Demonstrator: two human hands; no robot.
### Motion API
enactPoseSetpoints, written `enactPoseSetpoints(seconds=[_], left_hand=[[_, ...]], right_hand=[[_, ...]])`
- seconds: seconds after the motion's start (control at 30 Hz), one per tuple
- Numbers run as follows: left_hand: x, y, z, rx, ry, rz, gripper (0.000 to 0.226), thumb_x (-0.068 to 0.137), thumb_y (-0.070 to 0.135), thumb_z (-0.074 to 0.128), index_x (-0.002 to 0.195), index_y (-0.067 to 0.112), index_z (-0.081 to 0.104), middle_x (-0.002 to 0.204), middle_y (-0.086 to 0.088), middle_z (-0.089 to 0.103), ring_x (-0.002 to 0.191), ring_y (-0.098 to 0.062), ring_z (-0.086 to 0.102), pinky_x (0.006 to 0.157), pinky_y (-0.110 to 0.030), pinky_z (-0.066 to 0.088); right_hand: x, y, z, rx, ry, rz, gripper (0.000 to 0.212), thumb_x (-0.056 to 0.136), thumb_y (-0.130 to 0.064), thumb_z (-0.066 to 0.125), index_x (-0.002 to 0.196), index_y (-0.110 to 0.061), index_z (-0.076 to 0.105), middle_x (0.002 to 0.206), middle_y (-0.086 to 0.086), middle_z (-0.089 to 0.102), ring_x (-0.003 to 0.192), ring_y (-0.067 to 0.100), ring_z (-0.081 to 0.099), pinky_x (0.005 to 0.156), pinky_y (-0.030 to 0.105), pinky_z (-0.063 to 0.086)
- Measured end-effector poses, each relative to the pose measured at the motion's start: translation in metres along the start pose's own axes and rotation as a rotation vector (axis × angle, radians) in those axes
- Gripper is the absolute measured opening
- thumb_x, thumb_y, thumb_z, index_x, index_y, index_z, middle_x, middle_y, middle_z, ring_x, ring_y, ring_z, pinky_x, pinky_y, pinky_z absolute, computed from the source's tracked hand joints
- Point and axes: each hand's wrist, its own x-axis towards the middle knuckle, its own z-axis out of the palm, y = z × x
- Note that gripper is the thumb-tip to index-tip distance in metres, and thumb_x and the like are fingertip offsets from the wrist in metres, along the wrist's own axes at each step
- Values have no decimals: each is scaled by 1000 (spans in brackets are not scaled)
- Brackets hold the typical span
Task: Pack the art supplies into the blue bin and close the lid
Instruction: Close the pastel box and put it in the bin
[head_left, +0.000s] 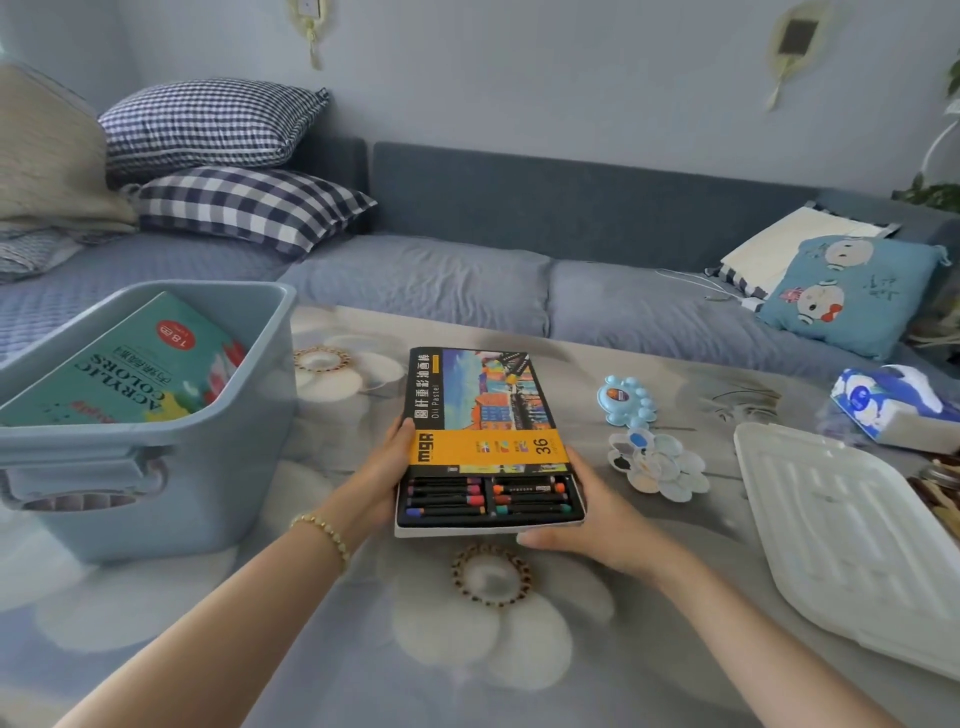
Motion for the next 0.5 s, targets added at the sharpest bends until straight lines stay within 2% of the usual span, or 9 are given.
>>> enactPoseSetpoints(seconds=[0.1,0.23,0.37,0.5], left_hand=[[-3,-3,-10,1,2,-36,30,103,34,34,130,27,46,90,-6,67,75,-20,65,48,-28,55],[-5,-6,-16,-24,27,-84,33,102,32,37,135,26,44,88,-6,67,73,-21,64,42,-28,54],[-1,-10,-16,-47,44,-109,36,103,29,37,137,21,46,85,-4,67,70,-17,64,44,-26,54],[-2,-8,-16,-38,44,-105,35,103,28,37,136,24,44,86,-3,66,72,-16,63,44,-24,54]], right_hand=[[1,5,9,-128,106,-1,88,56,-33,91,131,-37,43,119,-20,63,109,-5,59,97,27,47],[4,6,18,-253,266,104,83,50,-57,85,117,-33,43,108,-24,61,100,-9,57,82,17,46],[12,5,19,-313,368,101,65,59,-54,82,104,-27,44,95,-20,66,87,-7,61,70,18,47],[16,6,18,-401,366,107,65,59,-56,81,100,-25,42,88,-21,66,86,-6,61,76,27,52]])
